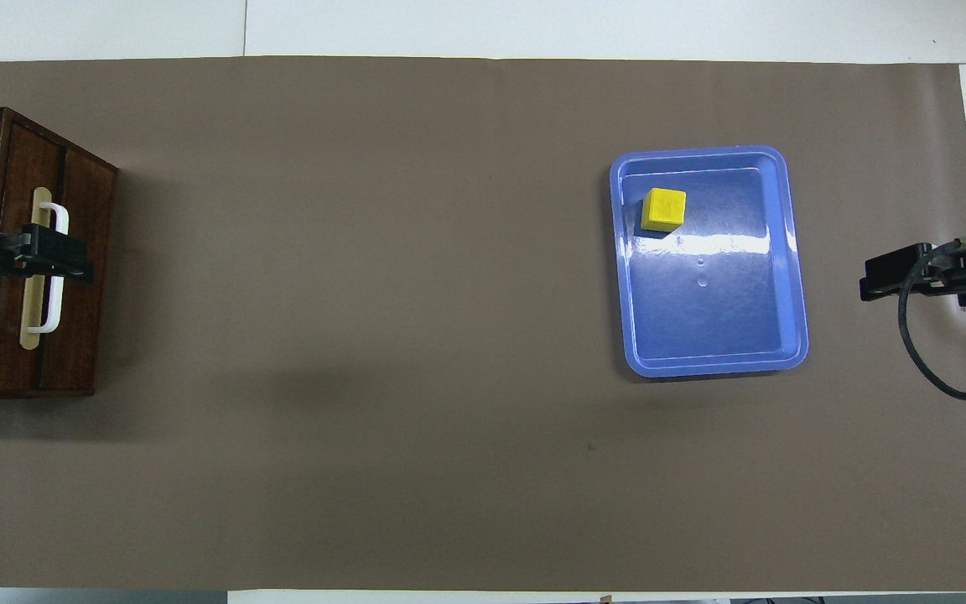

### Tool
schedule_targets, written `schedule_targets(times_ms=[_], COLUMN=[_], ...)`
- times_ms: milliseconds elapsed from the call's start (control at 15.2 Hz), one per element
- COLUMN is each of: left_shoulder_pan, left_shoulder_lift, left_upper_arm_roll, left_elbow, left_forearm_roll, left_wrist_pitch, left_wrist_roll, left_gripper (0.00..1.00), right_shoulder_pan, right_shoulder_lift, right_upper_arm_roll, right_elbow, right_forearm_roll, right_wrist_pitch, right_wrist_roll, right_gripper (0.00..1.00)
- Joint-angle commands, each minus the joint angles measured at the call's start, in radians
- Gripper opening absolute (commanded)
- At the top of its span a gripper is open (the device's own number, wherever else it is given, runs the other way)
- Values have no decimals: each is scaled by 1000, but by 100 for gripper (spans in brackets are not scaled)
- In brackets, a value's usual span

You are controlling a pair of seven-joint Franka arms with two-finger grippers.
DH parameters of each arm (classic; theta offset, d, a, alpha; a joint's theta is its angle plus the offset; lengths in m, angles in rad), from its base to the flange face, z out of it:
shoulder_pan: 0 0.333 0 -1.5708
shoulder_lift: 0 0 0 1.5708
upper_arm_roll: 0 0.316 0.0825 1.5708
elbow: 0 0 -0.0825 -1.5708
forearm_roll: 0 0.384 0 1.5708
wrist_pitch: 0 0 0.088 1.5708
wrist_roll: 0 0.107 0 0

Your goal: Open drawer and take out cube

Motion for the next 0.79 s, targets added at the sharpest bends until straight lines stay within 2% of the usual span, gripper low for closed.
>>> schedule_targets(times_ms=[0, 726], left_shoulder_pan=[5, 7], left_shoulder_lift=[-8, -8], left_upper_arm_roll=[2, 2], left_elbow=[-2, -2], left_forearm_roll=[-10, -10], left_wrist_pitch=[8, 6], left_wrist_roll=[18, 18], left_gripper=[100, 100], right_shoulder_pan=[-26, -38], right_shoulder_lift=[4, -3], right_upper_arm_roll=[6, 5], right_elbow=[10, -11], right_forearm_roll=[17, 11], right_wrist_pitch=[-18, -4], right_wrist_roll=[20, 9], right_gripper=[100, 100])
